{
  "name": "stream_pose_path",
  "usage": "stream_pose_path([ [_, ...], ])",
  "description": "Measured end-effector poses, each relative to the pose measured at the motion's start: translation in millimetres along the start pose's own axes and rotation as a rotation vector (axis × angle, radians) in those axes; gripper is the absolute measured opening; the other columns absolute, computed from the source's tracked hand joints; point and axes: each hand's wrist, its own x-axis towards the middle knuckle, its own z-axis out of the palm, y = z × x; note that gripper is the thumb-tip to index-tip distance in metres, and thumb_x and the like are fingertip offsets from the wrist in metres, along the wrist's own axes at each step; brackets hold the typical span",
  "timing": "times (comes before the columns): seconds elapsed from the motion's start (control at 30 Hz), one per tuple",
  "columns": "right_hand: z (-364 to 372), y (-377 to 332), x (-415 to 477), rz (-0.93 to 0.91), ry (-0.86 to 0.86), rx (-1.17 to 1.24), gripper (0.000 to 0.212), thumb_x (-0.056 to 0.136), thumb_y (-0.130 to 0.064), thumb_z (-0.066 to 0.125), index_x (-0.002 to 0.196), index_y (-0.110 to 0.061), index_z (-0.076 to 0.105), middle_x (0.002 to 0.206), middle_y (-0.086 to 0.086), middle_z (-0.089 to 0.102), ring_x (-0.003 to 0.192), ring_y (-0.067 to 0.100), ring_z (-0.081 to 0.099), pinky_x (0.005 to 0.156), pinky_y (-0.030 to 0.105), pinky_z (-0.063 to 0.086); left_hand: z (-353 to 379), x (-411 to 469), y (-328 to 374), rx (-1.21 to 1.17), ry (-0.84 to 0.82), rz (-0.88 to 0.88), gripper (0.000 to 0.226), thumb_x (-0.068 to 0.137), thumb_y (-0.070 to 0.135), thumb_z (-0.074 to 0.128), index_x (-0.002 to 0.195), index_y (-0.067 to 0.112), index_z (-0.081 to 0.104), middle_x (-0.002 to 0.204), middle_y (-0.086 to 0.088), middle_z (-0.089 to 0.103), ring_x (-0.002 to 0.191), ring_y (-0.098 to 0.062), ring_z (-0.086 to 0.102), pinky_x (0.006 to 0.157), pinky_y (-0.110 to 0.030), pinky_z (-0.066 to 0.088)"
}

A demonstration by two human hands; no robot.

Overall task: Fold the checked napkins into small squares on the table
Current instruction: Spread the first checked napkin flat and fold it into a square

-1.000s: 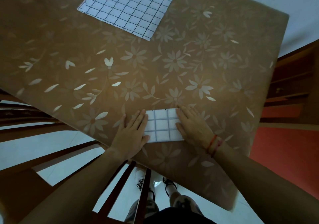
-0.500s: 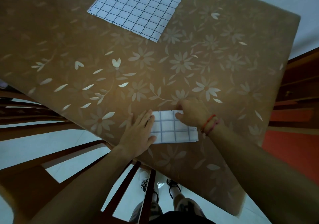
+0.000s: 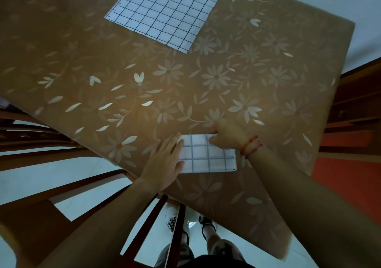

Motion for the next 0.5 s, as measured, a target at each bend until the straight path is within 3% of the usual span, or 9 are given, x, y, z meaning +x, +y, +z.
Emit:
stream_pose_path([
  [0.1, -6, 4, -10, 0.06, 0.082, 0.273, 0.012, 0.071, -0.015, 0.06, 0.071, -0.016, 0.072, 0.064, -0.003, 0.065, 0.058, 0.013, 0.058, 0.054, 0.025, 0.046, -4, -6, 0, -0.083, 0.108, -0.002, 0.051, 0.092, 0.023, 0.053, 0.139, 0.006, 0.042, 0.149, -0.012, 0.038, 0.136, -0.027, 0.037, 0.108, -0.05, 0.036],
  [0.2, -6, 8, -29, 0.17, 0.154, 0.602, 0.016, 0.076, -0.01, 0.067, 0.071, -0.025, 0.069, 0.067, -0.006, 0.064, 0.063, 0.008, 0.059, 0.063, 0.025, 0.05, -8, -13, 0, -0.124, 0.16, 0.016, 0.05, 0.093, 0.025, 0.041, 0.14, 0.007, 0.042, 0.147, -0.01, 0.041, 0.134, -0.026, 0.039, 0.106, -0.046, 0.039],
  [0.27, 5, 10, -41, 0.287, 0.174, 0.779, 0.008, 0.078, -0.011, 0.07, 0.079, -0.018, 0.071, 0.079, 0.001, 0.069, 0.072, 0.015, 0.066, 0.066, 0.029, 0.056, -7, -19, 1, -0.144, 0.162, 0.047, 0.053, 0.092, 0.025, 0.043, 0.143, 0.008, 0.039, 0.148, -0.01, 0.04, 0.136, -0.025, 0.037, 0.107, -0.046, 0.037],
  [0.4, 41, 8, -62, 0.47, 0.115, 1.154, 0.008, 0.081, -0.006, 0.07, 0.089, -0.005, 0.067, 0.089, 0.014, 0.069, 0.072, 0.027, 0.068, 0.05, 0.028, 0.056, 4, -32, 6, -0.181, 0.151, 0.08, 0.062, 0.086, 0.018, 0.063, 0.142, 0.01, 0.039, 0.148, -0.01, 0.04, 0.135, -0.026, 0.035, 0.107, -0.048, 0.036],
  [0.5, 64, 6, -76, 0.531, 0.083, 1.301, 0.016, 0.079, -0.004, 0.071, 0.094, 0.0, 0.068, 0.099, 0.023, 0.069, 0.088, 0.038, 0.068, 0.073, 0.045, 0.058, 10, -37, 13, -0.176, 0.172, 0.08, 0.054, 0.086, 0.025, 0.062, 0.136, 0.01, 0.046, 0.139, -0.013, 0.049, 0.126, -0.027, 0.042, 0.097, -0.049, 0.046],
])
